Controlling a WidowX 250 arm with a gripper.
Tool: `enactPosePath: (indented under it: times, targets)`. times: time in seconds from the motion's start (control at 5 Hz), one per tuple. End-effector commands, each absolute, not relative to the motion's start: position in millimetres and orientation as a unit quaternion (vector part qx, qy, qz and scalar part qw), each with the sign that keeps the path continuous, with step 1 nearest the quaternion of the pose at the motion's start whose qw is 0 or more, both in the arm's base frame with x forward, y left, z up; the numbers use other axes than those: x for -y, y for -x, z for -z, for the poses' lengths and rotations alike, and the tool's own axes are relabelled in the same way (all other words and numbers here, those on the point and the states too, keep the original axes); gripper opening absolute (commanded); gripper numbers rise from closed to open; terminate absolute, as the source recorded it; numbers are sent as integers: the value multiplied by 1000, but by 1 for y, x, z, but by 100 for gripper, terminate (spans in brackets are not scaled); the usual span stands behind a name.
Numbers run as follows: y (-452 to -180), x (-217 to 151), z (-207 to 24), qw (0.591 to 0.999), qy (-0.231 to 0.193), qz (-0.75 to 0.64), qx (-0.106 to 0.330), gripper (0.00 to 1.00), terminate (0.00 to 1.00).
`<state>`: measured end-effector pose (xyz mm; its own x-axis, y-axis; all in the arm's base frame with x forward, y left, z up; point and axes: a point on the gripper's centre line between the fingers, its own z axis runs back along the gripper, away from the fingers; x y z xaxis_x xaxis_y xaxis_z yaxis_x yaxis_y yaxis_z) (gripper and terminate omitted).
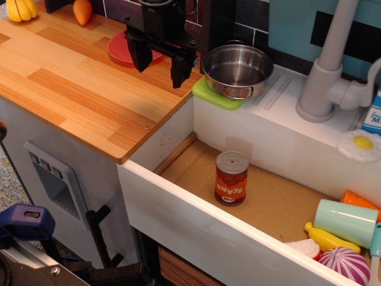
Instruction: Put can in pot
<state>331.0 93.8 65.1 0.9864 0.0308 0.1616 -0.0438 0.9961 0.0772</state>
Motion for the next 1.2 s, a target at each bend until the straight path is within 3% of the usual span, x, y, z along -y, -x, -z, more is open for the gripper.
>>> enactPosePath:
  times: [0.0,0.4,0.6,0.8,1.0]
  targets:
    - [-331,-94,-65,996,-40,-19,80,100,0]
    - [-340,-13,-77,990,-43,-24,132,100,0]
    - [-345,23,-74,987,-24,-39,153,100,0]
    - [-350,48,-51,990,-13,-20,141,100,0]
    - [-348,49,-36,992,-16,-18,122,100,0]
